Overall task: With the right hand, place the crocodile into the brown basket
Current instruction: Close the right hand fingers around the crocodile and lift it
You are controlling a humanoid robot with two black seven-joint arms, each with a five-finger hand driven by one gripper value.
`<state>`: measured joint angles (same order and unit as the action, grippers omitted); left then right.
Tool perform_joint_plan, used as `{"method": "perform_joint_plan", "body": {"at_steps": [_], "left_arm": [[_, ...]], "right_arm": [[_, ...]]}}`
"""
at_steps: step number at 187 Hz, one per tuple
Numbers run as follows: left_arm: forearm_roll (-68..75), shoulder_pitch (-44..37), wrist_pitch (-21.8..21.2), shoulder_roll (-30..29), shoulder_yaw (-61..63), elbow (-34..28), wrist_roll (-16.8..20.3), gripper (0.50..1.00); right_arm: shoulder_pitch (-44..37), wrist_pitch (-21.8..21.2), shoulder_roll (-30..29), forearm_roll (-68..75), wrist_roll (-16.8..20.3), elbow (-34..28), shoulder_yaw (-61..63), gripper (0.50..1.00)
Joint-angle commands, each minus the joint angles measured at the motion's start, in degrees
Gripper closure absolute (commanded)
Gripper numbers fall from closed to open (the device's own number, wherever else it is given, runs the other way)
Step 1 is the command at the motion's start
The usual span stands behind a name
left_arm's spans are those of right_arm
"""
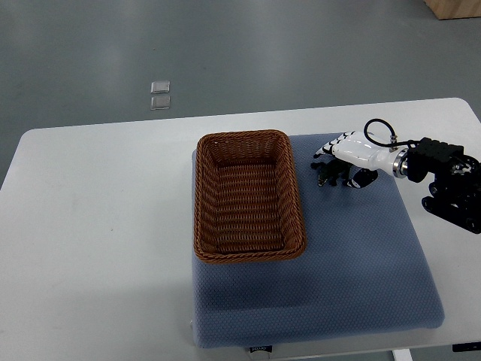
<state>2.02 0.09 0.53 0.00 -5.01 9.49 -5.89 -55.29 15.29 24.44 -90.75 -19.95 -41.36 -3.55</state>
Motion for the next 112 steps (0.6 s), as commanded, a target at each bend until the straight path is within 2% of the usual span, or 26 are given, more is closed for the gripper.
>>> {"method": "perform_joint_plan", "body": {"at_steps": [1,18,39,66,99,100,112], "left_arm": [[0.00,0.00,0.00,0.00,0.00,0.00,0.00,0.500],[0.00,0.00,0.00,0.00,0.00,0.00,0.00,0.500],[0.00,0.00,0.00,0.00,0.00,0.00,0.00,0.500],[0.00,0.00,0.00,0.00,0.00,0.00,0.00,0.500],[0.00,0.00,0.00,0.00,0.00,0.00,0.00,0.500],[0.00,0.00,0.00,0.00,0.00,0.00,0.00,0.500],[0.00,0.00,0.00,0.00,0.00,0.00,0.00,0.500]], "right_arm": [[0.00,0.01,0.00,-0.21,0.00,0.14,0.04,0.693],[-0.08,0.01,0.09,-0.30,0.00,0.22,0.04,0.709],[-0.08,0.01,0.09,-0.30,0.00,0.22,0.04,0.801],[-0.08,0.09,0.09,-0.30,0.53,0.66,0.04,0.875],[-0.08,0.18,0.09,-0.30,0.61,0.66,0.13,0.897],[-0.17,0.27,0.17,-0.30,0.61,0.66,0.13,0.914],[-0.17,0.27,0.17,-0.30,0.61,0.66,0.13,0.928]]}}
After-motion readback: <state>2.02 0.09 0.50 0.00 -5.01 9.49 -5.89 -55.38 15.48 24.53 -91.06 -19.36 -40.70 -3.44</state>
